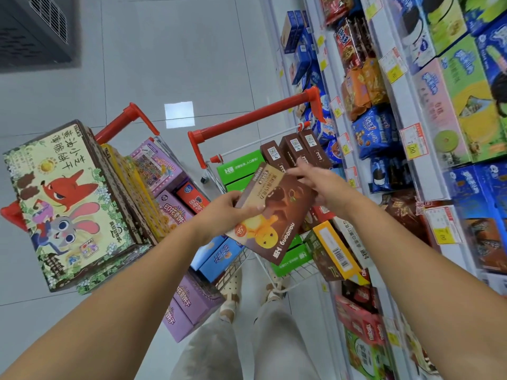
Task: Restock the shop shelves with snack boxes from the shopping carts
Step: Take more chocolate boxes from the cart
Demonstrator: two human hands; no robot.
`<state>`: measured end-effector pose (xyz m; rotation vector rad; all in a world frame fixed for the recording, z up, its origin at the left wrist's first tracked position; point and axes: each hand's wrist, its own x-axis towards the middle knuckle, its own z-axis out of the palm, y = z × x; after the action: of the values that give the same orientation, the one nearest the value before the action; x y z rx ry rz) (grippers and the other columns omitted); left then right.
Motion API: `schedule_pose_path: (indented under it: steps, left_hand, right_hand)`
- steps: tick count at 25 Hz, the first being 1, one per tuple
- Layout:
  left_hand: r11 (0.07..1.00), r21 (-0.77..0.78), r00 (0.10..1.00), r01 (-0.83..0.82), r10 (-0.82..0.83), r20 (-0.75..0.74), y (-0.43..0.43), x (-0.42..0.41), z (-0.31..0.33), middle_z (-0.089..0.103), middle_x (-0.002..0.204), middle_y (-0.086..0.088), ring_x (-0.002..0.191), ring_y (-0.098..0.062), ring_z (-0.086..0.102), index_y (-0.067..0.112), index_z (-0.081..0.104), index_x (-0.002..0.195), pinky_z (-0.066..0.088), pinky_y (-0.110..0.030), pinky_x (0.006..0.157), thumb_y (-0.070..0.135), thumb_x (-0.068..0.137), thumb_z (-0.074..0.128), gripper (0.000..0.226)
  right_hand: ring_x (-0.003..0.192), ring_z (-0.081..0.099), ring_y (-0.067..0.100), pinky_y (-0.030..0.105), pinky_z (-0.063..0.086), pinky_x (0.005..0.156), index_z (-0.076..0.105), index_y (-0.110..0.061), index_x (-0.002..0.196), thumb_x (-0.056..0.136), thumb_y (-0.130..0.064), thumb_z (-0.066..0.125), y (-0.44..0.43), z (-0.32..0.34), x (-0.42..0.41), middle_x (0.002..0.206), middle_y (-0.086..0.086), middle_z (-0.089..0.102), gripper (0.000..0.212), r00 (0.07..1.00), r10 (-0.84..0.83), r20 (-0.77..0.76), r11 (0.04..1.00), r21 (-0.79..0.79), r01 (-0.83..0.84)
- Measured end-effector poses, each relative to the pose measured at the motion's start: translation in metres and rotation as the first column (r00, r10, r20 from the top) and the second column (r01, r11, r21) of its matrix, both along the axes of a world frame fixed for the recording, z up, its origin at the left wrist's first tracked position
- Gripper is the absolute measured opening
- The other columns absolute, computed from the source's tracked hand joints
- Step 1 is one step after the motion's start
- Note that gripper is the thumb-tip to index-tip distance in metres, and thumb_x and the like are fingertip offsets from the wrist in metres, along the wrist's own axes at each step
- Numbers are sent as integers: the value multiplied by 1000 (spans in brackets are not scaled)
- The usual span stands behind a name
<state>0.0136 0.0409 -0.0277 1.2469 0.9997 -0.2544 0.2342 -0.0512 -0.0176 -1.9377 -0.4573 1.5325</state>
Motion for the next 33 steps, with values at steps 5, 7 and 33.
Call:
schedule_pose_path:
  steps: [5, 7, 33]
  left_hand:
    - [935, -64, 937, -348, 345, -57, -14, -24, -19, 76, 99, -8, 81, -26, 75, 13, 55, 122, 61, -40, 76, 53, 79, 71, 60]
    - [905, -77, 908, -419, 416, -50, -16, -28, -24, 75, 102, -9, 84, -28, 75, 14, 56, 122, 61, -43, 79, 50, 81, 72, 57]
    - [927, -159, 846, -339, 375, 379, -6, 28, 137, 76, 99, -12, 83, -26, 74, 11, 63, 120, 61, -37, 72, 34, 90, 64, 38]
  right_hand:
    - [113, 54, 22, 35, 46, 94, 50, -17, 134, 91, -41, 61, 15, -57, 7, 131, 5, 48, 51, 814, 89, 574, 994, -102, -37]
    - [121, 48, 25, 39, 44, 99, 49, -13, 135, 86, -41, 68, 25, -66, 3, 136, 9, 41, 60, 705, 246, 665, 969, -193, -156]
    - [75, 66, 9, 30, 55, 67, 57, -22, 104, 95, -36, 58, -95, 225, 27, 89, -5, 64, 17, 560, -745, 363, 641, 621, 450]
